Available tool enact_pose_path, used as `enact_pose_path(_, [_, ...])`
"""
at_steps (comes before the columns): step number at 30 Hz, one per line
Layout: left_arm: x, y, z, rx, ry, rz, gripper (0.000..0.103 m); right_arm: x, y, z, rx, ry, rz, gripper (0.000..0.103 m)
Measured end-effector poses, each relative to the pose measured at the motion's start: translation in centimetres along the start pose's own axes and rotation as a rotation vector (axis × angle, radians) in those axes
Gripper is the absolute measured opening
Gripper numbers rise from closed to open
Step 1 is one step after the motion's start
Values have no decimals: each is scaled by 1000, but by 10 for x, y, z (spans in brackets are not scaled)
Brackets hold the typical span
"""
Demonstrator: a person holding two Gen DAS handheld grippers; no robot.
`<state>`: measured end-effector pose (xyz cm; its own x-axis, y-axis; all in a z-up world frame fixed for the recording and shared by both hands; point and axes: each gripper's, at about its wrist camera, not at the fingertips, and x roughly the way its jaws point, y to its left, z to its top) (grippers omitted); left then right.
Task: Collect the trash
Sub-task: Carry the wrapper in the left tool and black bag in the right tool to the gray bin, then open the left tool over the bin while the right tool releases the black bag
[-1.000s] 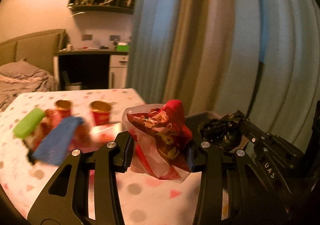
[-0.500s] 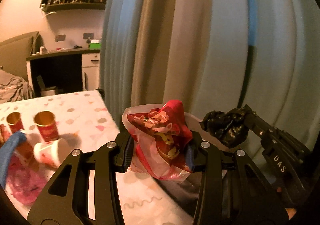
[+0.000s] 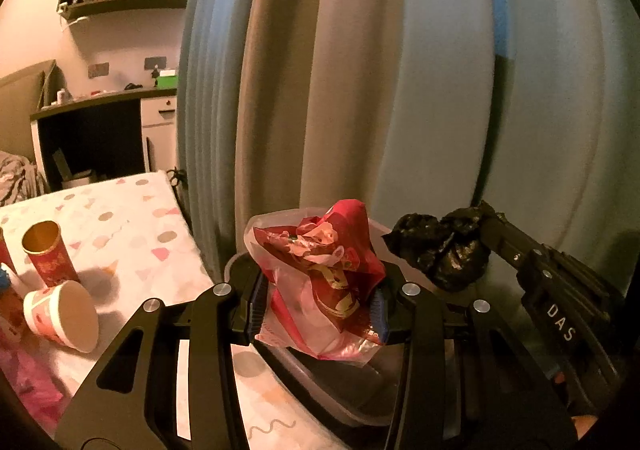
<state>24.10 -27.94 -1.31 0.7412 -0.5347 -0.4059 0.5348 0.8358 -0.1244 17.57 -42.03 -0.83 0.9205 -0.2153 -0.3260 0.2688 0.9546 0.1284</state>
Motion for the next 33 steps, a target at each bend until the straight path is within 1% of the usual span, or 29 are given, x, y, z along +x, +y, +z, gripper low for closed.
enact_pose_path(5, [11, -4, -3, 10, 19, -15, 43, 7, -2, -1, 9, 14, -1, 2])
enact_pose_path(12, [26, -6, -8, 18, 48, -67, 43, 16, -5, 0, 21, 32, 3, 2])
enact_pose_path(19, [35, -9, -13, 24, 73, -100, 44, 22, -11, -1, 35, 40, 9, 2])
enact_pose_path(22, [36, -9, -15, 24, 75, -108, 49, 23, -14, -1, 41, 44, 11, 2])
enact_pose_path(24, [37, -9, -17, 21, 75, -116, 58, 24, -16, -1, 47, 45, 15, 3])
enact_pose_path(26, [38, -8, -18, 19, 82, -123, 62, 24, -17, 0, 50, 44, 15, 8])
enact_pose_path(27, [39, -6, -18, 10, 91, -124, 67, 24, -17, -1, 53, 44, 14, 13])
enact_pose_path(29, [39, -3, -18, -3, 88, -107, 71, 24, -19, 0, 67, 43, 23, 24])
enact_pose_path(30, [38, 0, -18, -10, 81, -100, 71, 23, -20, 1, 73, 41, 21, 33])
enact_pose_path(31, [36, 2, -18, -12, 77, -94, 72, 22, -21, 2, 76, 35, 19, 39])
enact_pose_path(33, [33, 4, -17, -16, 66, -77, 79, 20, -22, 3, 82, 26, 17, 40])
